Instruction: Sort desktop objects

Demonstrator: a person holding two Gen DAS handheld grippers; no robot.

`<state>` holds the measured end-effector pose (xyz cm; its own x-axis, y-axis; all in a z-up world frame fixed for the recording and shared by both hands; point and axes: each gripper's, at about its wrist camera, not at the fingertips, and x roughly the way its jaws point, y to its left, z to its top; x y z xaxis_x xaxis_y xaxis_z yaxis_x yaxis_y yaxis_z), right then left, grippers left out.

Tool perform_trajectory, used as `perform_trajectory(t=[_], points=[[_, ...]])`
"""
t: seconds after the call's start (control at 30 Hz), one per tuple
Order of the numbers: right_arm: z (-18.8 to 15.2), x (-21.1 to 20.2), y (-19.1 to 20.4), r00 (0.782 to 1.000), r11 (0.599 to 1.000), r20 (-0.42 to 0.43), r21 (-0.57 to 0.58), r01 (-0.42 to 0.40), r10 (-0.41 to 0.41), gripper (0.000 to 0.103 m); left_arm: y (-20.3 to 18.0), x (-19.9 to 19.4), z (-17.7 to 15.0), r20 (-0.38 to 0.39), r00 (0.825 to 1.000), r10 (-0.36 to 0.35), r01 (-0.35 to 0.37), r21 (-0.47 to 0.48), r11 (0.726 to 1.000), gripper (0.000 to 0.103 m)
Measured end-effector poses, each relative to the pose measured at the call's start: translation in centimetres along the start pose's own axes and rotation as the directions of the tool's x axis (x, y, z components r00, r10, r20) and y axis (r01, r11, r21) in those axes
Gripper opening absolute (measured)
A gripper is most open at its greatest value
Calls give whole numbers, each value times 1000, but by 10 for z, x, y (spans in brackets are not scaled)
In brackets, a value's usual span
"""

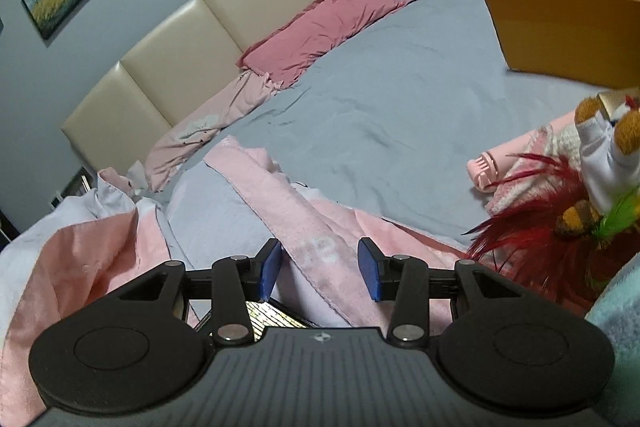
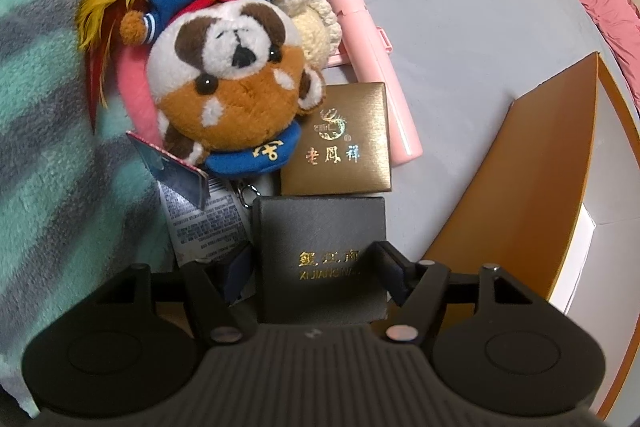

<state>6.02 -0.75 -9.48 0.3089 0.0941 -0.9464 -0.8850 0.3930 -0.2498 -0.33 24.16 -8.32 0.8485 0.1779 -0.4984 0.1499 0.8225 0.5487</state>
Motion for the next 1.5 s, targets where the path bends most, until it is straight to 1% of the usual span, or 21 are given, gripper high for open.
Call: perform_trajectory(t=[0.13, 0.2, 0.33, 0.4, 0.5, 0.57, 0.7, 0.77, 0.87, 1.0, 1.1, 1.17, 1.27, 1.37, 1.4, 1.43, 1.47, 1.5], points=[[2, 0, -3, 1000, 1000, -2, 2, -4, 4, 70, -2, 1, 2, 6, 1000, 10, -10, 7, 1000, 49], [3, 1, -3, 1000, 1000, -3, 3, -4, 4, 71, -2, 4, 4, 0, 1000, 1, -1, 1, 1000, 49], [4, 1, -5, 1000, 1000, -2, 0, -1, 1, 71, -6, 8, 13, 22, 999, -41, 42, -14, 999, 49], [4, 0, -5, 1000, 1000, 0, -1, -2, 2, 70, -2, 11, 21, 41, 995, -90, 92, -54, 994, 49], [0, -3, 1, 1000, 1000, 1, -14, 3, -3, 69, 9, 12, 39, 91, 991, -103, 114, -129, 985, 49], [-1, -4, 7, 1000, 999, 2, -40, 16, -16, 69, 17, 13, 53, 97, 985, -144, 158, -160, 974, 49], [-2, 2, 22, 997, 992, 10, -98, 81, -81, 71, 33, 14, 73, 101, 973, -209, 227, -215, 950, 49], [-3, 6, 26, 993, 987, 18, -111, 114, -113, 71, 46, 12, 76, 94, 970, -222, 240, -263, 935, 49], [-3, 8, 29, 991, 984, 35, -118, 134, -131, 72, 64, 6, 72, 80, 971, -225, 239, -331, 913, 49], [-4, 8, 29, 990, 983, 51, -122, 139, -133, 72, 74, 0, 58, 36, 981, -189, 189, -363, 912, 49], [-4, 6, 27, 990, 984, 57, -117, 134, -128, 72, 80, -2, 43, 15, 986, -164, 156, -404, 901, 49], [-3, 6, 27, 990, 984, 62, -119, 135, -128, 72, 80, -3, 32, 14, 991, -130, 124, -428, 895, 49], [-2, 5, 26, 990, 984, 64, -118, 130, -123, 72, 75, -3, 23, 3, 995, -100, 92, -427, 900, 49], [-1, 6, 23, 991, 985, 63, -117, 125, -118, 72, 69, -5, 20, 17, 997, -74, 74, -408, 910, 49], [2, 20, 31, 991, 985, 62, -118, 125, -118, 72, 69, -4, 20, 18, 997, -77, 78, -411, 908, 49], [3, 20, 31, 991, 985, 62, -121, 125, -119, 72, 70, -3, 20, 21, 996, -85, 86, -418, 904, 49], [-7, 11, 26, 991, 984, 63, -124, 127, -120, 72, 70, -3, 20, 22, 995, -94, 94, -420, 902, 49], [-7, 11, 26, 991, 984, 62, -128, 128, -121, 72, 69, -1, 20, 19, 995, -102, 100, -417, 903, 49]])
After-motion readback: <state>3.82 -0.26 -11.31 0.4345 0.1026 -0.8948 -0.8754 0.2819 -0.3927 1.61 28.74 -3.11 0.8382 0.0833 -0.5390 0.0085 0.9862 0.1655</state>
